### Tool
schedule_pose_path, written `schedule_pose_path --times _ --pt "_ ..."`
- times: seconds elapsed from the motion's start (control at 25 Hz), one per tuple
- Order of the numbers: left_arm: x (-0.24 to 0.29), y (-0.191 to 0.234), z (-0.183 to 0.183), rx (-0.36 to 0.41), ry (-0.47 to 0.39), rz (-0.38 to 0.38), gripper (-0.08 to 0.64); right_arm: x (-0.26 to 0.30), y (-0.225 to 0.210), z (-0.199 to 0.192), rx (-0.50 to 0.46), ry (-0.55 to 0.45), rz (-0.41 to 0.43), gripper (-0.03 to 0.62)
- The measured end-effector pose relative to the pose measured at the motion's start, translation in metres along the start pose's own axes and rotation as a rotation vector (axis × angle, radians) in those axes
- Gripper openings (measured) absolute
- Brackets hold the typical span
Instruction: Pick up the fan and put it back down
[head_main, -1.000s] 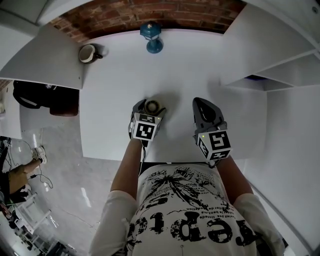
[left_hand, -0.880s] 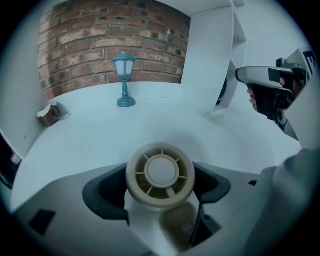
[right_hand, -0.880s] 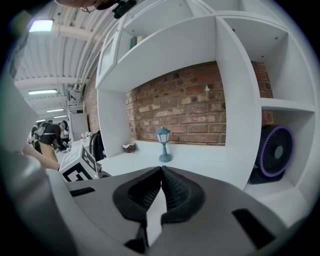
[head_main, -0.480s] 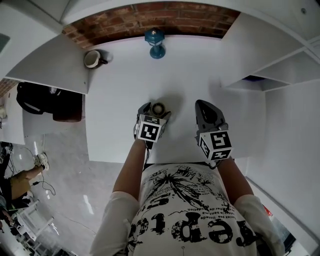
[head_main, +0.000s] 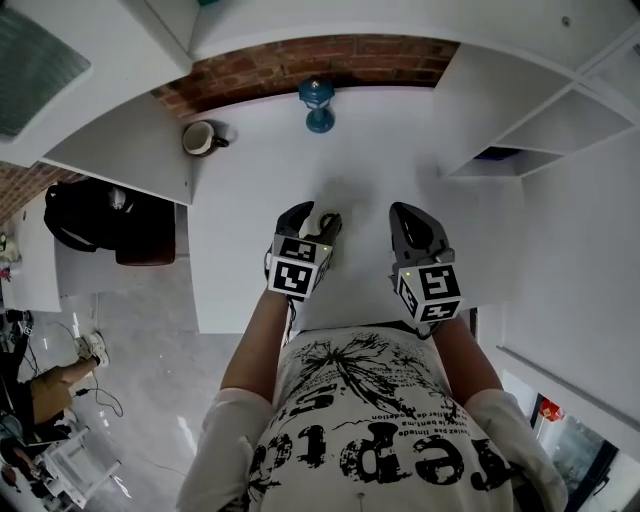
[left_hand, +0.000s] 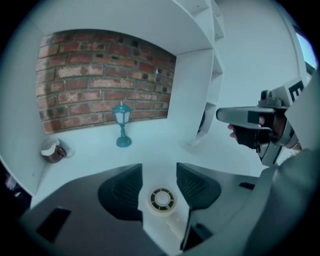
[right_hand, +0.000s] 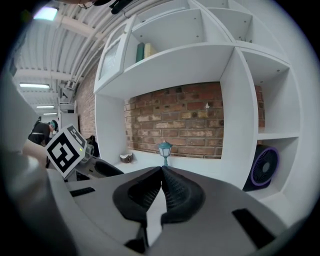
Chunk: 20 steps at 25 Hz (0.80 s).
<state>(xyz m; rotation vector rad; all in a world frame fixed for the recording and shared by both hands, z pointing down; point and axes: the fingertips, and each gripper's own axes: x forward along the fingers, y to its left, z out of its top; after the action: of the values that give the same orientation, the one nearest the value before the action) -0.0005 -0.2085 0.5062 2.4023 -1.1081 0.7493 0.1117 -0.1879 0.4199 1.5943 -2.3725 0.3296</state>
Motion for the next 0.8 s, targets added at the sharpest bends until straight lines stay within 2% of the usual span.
schedule_pose_path --times 0.04,0.12,0.32,0.56,0.8 --pt "-0.007 0.003 0.008 0.009 -0.026 0.008 0.205 -0.001 0.003 0.002 -0.003 -0.005 -0.003 0.015" --pt "-0.023 0.007 0.023 0.022 -0.078 0.017 0.185 -0.005 0.009 0.008 -0.014 -0.018 -0.006 0.015" --pt "-0.076 0.015 0.061 0.051 -0.232 0.052 0.029 -0.015 0.021 0.037 -0.039 -0.078 -0.022 0.015" --pt "-0.141 0.023 0.09 0.107 -0.386 0.057 0.014 -0.026 0.039 0.064 -0.053 -0.159 -0.011 0.015" --pt "-0.203 0.017 0.122 0.167 -0.583 0.03 0.014 -0.03 0.054 0.084 -0.049 -0.202 0.017 0.015"
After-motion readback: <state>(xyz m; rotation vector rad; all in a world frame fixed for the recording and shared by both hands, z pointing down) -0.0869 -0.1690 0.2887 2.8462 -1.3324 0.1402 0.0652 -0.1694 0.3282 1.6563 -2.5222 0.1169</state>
